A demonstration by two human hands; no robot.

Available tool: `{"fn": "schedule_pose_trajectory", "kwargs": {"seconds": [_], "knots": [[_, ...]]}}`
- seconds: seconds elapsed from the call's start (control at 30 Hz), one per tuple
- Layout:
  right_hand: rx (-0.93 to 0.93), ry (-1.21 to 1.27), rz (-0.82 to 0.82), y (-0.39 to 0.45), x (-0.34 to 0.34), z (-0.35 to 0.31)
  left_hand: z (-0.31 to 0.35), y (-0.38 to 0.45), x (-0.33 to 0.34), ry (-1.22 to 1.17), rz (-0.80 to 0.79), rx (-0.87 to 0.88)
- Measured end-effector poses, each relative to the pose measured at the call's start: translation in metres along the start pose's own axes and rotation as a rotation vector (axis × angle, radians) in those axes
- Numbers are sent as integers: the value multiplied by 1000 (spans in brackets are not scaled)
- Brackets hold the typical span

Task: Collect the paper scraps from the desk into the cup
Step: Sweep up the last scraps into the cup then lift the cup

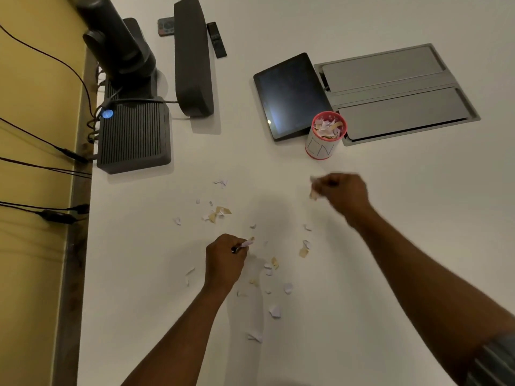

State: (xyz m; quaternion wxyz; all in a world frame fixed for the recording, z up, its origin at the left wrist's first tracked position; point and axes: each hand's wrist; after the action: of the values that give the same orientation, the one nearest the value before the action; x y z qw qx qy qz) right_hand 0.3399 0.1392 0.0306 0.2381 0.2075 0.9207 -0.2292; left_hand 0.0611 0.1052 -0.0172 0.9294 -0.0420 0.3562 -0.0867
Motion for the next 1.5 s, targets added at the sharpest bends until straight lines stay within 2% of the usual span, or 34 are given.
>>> {"fn": "schedule_pose_trajectory", "kwargs": {"seconds": [0.1,0.23,0.3,0.47,0.57,0.7,0.87,1.03,1.13,1.23,1.33,1.43,1.5], "knots": [[-61,30,163,51,-23,-29,2,5,2,1,12,-11],[-281,-264,259,106,-33,-56,1,2,4,-7,18,-31],[-331,-427,201,129,-27,-60,0,-1,4,-19,16,-55],[-183,-823,14,159,0,-58,-4,-7,3,-20,17,-109],[-206,-1078,-92,168,6,-66,-4,-9,1,-11,8,-93],[-213,-1252,-246,172,10,-68,2,-3,1,-13,6,-72],[-187,-1147,-271,165,0,-76,23,13,4,-54,-27,-49],[-334,-1017,-36,127,-30,-88,62,46,6,-97,-89,20],[-441,-717,189,97,-43,-70,96,75,10,-94,-101,78],[-365,-284,320,56,-40,-34,137,110,23,-31,-97,114],[-183,41,319,13,-23,4,178,145,42,10,-77,178],[-79,51,252,-24,-2,39,211,178,65,180,-53,298],[-88,4,171,-46,11,58,227,196,81,320,-81,362]]}}
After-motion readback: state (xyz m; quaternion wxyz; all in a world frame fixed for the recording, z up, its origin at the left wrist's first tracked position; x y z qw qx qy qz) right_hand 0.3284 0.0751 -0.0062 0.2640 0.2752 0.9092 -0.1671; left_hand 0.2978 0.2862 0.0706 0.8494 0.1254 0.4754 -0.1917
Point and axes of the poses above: each hand's wrist, its own y-axis towards the middle knuckle, its own x-axis out of the palm, z = x × y, and after that the axes turned 2 degrees about y, right-handed
